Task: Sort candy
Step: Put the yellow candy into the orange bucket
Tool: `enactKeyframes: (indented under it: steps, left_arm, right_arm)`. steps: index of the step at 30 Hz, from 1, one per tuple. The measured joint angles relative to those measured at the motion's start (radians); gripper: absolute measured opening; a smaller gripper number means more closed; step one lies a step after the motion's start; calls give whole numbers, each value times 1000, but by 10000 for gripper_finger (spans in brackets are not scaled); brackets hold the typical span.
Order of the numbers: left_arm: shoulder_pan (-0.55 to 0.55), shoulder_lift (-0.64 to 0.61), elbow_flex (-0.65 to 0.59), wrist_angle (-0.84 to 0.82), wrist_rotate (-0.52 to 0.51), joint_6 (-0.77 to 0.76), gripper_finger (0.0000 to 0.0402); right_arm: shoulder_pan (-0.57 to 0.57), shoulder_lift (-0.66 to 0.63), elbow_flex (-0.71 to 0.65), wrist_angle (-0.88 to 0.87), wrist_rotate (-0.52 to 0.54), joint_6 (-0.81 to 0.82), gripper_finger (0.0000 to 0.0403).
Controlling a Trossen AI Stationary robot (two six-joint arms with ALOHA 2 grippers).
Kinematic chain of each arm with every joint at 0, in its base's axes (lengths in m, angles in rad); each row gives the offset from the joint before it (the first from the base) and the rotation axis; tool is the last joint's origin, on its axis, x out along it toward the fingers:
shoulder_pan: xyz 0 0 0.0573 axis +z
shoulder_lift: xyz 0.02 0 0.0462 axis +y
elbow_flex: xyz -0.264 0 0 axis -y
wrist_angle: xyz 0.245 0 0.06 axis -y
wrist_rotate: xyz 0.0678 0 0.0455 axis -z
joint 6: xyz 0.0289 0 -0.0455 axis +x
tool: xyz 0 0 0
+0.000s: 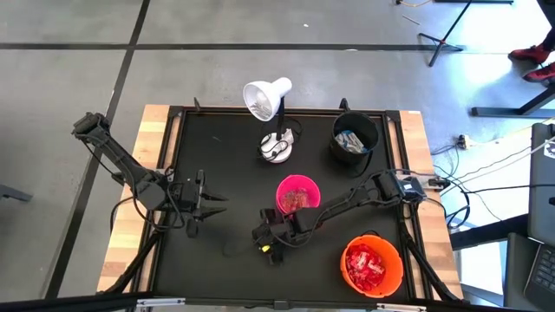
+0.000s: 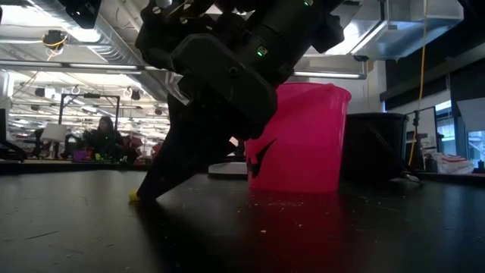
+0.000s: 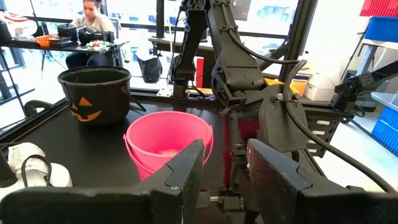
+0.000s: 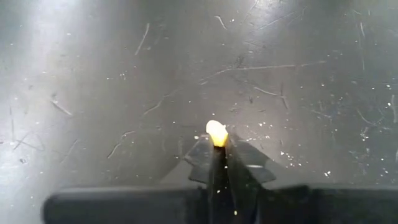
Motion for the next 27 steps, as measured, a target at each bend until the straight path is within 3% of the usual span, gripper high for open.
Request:
enactKeyframes:
  steps: [5, 12, 17, 27]
  left_arm:
    - [0, 0, 0, 0, 0, 0, 121]
    - [0, 0, 0, 0, -1, 0, 121]
    - [0, 0, 0, -1, -1, -1, 121]
    - [0, 0, 0, -2, -1, -3, 121]
  right_arm:
    - [-1, 0, 0, -3, -2, 0, 7]
    - [-1, 1, 25, -42, -6, 2, 4]
    - [8, 5, 122, -154, -23, 10, 0]
    - [70, 4, 385, -477, 71, -43, 0]
